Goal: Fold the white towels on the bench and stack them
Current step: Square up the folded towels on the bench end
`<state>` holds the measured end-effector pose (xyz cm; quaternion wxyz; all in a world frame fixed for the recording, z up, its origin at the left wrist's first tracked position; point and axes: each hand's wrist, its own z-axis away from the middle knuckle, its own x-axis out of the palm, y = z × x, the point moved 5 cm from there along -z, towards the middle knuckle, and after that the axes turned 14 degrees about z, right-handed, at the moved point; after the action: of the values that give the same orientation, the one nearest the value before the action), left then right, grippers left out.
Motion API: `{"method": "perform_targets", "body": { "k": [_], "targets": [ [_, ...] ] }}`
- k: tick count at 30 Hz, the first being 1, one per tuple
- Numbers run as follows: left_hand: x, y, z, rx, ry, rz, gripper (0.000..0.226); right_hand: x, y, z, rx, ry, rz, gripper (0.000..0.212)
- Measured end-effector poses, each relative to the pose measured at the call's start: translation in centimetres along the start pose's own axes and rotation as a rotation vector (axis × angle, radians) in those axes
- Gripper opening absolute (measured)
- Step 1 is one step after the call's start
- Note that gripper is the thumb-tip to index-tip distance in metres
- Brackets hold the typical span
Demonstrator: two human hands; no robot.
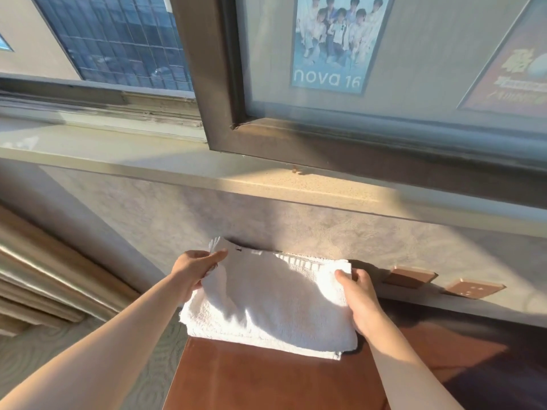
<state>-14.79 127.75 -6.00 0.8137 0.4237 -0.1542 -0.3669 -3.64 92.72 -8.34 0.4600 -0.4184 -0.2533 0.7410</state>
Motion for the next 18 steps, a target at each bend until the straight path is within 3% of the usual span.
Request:
{"method": "perform_targets", "body": {
  "k": [5,10,12,14,18],
  "targets": [
    [1.9,0.9,1.9,0.441,0.013,-0.539,0.041,0.2,0.0,-0.4,-0.055,-0.028,-0.129,0.028],
    [2.3,0.3,1.7,0.418,-0.015,-0.746,0.031,0.2,-1.2,-0.5,-0.145,0.213,0.077,0.036],
    [1.4,0.4,1.1,0.303,0.018,-0.594,0.022,0.3,-1.3,-0.6,-0.151,0.257,0.15,0.033],
    [0.2,0.0,0.5,0.133,0.033,-0.282,0.019,0.5,-1.1,-0.9,-0.135,0.263,0.201,0.038],
    [-1.6,-0.1,0.8,0.023,-0.154,0.175,0.029,-0.1,-1.1,-1.3,-0.159,0.263,0.29,0.031]
  ]
}}
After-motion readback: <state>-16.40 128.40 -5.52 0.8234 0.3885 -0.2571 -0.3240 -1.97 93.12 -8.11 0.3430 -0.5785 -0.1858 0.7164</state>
